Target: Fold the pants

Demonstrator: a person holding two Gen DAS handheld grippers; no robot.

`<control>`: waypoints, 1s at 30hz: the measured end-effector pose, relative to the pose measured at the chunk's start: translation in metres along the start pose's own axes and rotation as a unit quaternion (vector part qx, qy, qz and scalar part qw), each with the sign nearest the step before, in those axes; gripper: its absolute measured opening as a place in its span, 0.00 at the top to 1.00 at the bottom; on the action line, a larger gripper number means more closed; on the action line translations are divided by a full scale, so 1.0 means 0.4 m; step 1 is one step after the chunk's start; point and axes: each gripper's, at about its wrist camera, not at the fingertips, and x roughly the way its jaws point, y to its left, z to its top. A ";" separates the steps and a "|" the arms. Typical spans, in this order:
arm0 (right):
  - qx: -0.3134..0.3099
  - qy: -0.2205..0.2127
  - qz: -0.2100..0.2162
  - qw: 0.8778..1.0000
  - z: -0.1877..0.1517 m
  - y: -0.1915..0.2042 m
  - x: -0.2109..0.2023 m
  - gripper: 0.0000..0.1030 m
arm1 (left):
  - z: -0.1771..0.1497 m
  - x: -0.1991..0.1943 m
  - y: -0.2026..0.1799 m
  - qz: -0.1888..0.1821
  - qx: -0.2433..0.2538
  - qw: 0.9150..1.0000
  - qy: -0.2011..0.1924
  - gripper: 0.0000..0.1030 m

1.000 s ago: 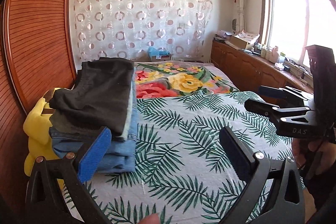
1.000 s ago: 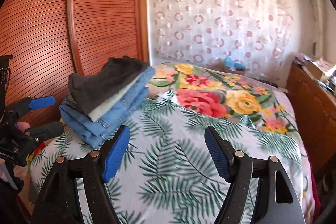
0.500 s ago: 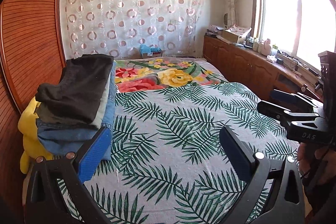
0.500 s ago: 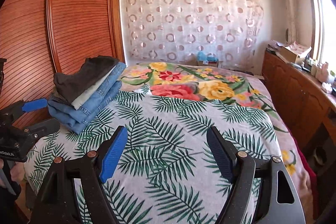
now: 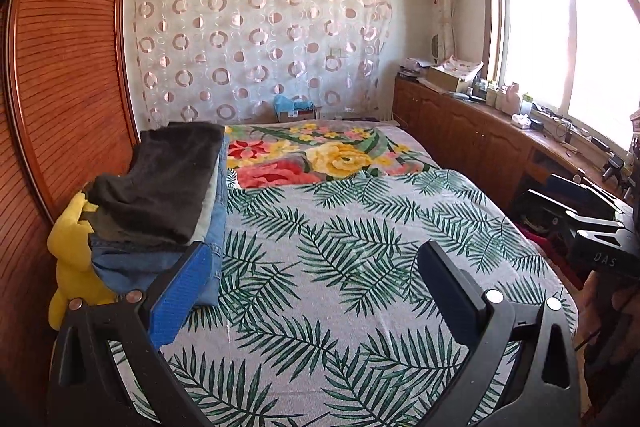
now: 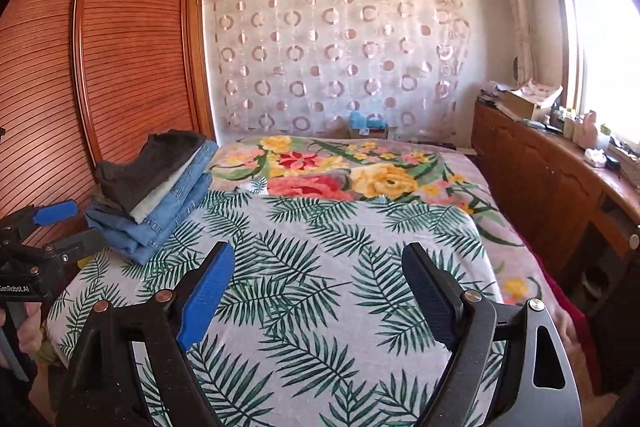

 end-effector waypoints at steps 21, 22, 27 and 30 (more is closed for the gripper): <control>0.008 -0.040 -0.022 0.999 -0.045 0.004 -0.067 0.15 | 0.049 -0.078 0.003 0.007 -0.004 0.999 -0.040 0.00; 0.008 -0.040 -0.022 0.999 -0.045 0.003 -0.065 0.15 | 0.048 -0.078 0.003 0.007 -0.004 0.999 -0.040 0.00; 0.007 -0.039 -0.022 0.999 -0.049 0.000 -0.064 0.15 | 0.047 -0.078 0.002 0.006 -0.006 0.999 -0.039 0.00; 0.007 -0.038 -0.021 0.999 -0.046 -0.002 -0.064 0.15 | 0.047 -0.077 0.001 0.008 -0.005 0.999 -0.038 0.00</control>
